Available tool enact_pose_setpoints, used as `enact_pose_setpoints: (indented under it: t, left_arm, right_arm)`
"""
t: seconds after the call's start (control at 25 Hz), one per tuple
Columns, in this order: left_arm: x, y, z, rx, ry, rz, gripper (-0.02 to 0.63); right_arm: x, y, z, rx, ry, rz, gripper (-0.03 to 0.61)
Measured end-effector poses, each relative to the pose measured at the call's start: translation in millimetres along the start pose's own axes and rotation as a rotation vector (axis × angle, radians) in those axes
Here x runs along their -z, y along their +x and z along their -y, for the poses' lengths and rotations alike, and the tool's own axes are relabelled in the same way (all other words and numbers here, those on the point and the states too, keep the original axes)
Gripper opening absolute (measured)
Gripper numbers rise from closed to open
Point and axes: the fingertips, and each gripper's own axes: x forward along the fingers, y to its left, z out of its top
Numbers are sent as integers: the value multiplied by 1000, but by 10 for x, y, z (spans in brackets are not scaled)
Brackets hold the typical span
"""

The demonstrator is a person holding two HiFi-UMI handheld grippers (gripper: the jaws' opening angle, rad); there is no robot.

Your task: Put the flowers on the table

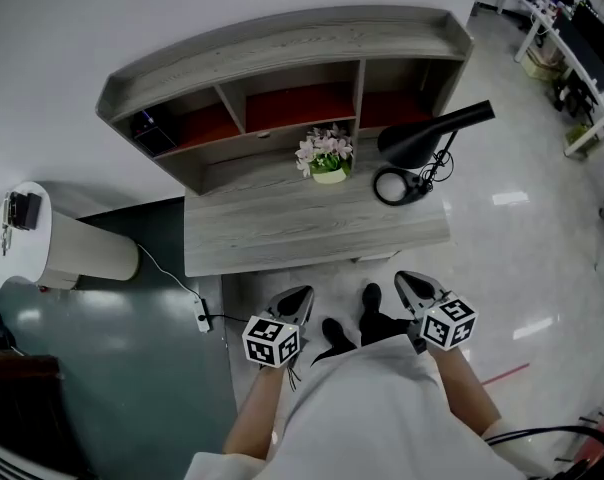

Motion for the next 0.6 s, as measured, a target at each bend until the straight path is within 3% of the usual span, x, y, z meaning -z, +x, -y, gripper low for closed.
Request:
enact_pose_setpoints:
  t: [0.6]
  left_arm:
    - [-120, -88, 413, -41, -2, 65, 9]
  right_arm:
    - [-265, -272, 63, -104, -60, 16, 18]
